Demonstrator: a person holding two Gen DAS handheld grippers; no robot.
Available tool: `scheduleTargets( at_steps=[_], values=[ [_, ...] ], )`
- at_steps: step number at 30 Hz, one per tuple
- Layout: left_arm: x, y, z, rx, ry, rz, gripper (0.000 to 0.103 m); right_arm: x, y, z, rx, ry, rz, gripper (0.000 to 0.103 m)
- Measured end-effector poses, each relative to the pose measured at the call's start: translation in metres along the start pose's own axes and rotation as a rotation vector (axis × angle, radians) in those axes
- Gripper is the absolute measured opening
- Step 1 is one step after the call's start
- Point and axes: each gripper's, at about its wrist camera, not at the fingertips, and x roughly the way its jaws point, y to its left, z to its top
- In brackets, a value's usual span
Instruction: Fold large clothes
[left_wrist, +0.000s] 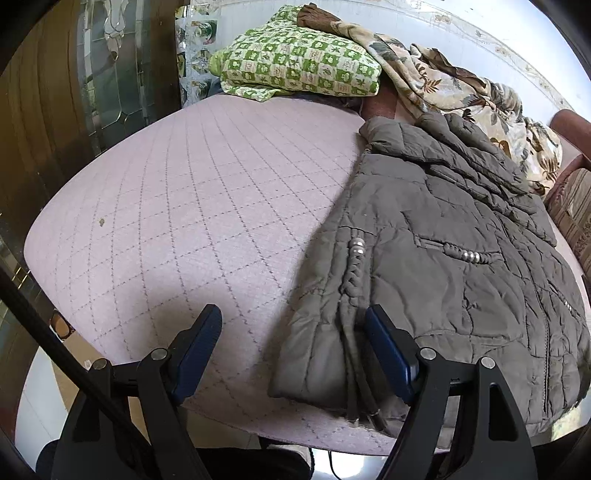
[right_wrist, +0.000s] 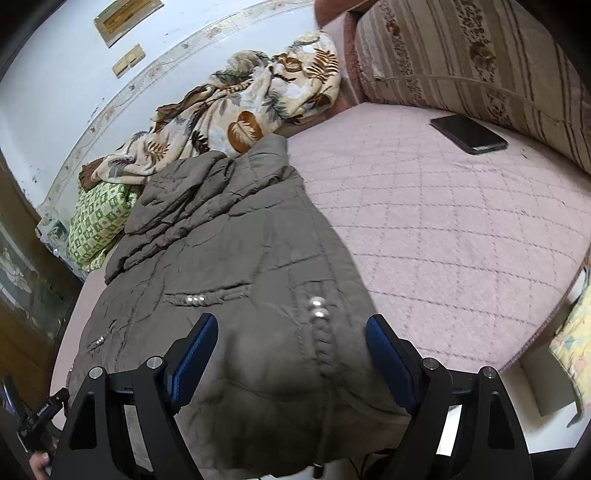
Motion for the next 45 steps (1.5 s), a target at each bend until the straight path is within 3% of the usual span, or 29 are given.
scheduleTargets(
  at_steps=[9, 19, 28, 35, 40, 45],
  values=[
    [0.0, 0.005, 0.0, -0.034, 0.007, -0.021, 0.079, -0.002, -0.005, 0.0, 0.018, 0.004, 0.017, 0.086],
    [0.013, 0.038, 0.002, -0.225, 0.092, -0.156, 0.079, -0.003, -0.005, -0.006, 0.007, 0.016, 0.044, 0.086],
    [0.017, 0.031, -0.002, -0.213, 0.12, -0.199, 0.079, 0.001, -0.025, -0.003, 0.109, 0.028, 0.065, 0.087],
    [0.018, 0.021, -0.009, -0.199, 0.143, -0.232, 0.079, 0.01, -0.055, -0.011, 0.269, 0.084, 0.116, 0.087],
    [0.019, 0.018, -0.009, -0.185, 0.137, -0.221, 0.079, 0.006, -0.053, -0.012, 0.27, 0.073, 0.098, 0.087],
    [0.021, 0.015, -0.01, -0.166, 0.141, -0.227, 0.079, 0.01, -0.055, -0.022, 0.31, 0.123, 0.17, 0.087]
  ],
)
